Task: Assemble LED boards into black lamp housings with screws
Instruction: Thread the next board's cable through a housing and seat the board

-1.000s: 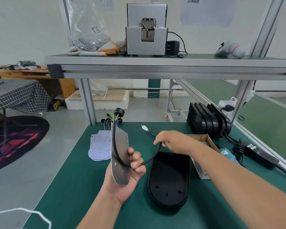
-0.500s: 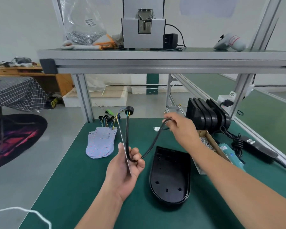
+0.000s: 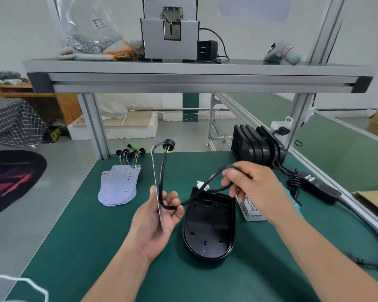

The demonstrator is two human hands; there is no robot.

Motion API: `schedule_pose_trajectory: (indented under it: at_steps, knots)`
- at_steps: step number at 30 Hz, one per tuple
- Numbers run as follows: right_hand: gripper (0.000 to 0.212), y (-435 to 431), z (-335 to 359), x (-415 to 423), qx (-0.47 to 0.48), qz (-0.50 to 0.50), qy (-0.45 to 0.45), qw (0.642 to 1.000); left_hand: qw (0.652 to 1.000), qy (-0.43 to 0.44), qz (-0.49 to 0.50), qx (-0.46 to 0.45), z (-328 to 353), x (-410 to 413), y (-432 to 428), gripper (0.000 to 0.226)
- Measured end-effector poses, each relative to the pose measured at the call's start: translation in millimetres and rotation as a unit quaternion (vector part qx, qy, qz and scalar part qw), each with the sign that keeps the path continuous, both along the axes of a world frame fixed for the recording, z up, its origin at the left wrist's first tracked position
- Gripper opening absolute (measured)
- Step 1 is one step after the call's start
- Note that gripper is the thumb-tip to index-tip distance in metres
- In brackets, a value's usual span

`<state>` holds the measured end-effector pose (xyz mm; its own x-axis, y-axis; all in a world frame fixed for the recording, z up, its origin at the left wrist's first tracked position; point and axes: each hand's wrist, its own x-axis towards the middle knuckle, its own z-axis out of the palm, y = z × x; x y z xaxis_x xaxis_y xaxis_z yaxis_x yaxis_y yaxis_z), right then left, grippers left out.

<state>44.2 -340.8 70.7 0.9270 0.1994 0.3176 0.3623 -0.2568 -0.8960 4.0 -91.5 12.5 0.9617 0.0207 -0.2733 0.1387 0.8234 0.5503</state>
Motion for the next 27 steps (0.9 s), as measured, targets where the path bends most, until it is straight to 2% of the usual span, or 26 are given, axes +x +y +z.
schedule_pose_trajectory:
  at_steps: [6, 14, 17, 21, 24, 27]
  knots:
    - [0.017, -8.2, -23.9, -3.3, 0.055, -0.075, 0.042, 0.995, 1.000, -0.014, 0.006, 0.009, -1.0, 0.5, -0.2, 0.044]
    - [0.018, -18.2, -23.1, 4.8, 0.140, -0.059, 0.143, 0.978, 0.996, -0.031, -0.007, 0.080, -6.1, 0.9, -2.0, 0.043]
    - [0.012, -19.0, -22.1, 5.1, 0.199, -0.009, 0.176, 0.964, 0.988, -0.023, 0.001, 0.156, -8.6, 2.2, -0.4, 0.045]
    - [0.016, -13.4, -22.5, 5.7, 0.282, 0.009, 0.182, 0.942, 0.968, -0.020, -0.005, 0.249, -9.3, 2.0, 0.2, 0.051]
    - [0.014, -2.1, -28.4, 4.9, 0.276, 0.003, 0.160, 0.948, 0.965, -0.011, -0.023, 0.260, -8.9, 1.0, -2.4, 0.050]
    - [0.022, 11.6, -36.4, 2.9, 0.219, 0.001, 0.138, 0.966, 0.966, -0.030, -0.051, 0.250, -7.5, -3.3, -7.6, 0.049]
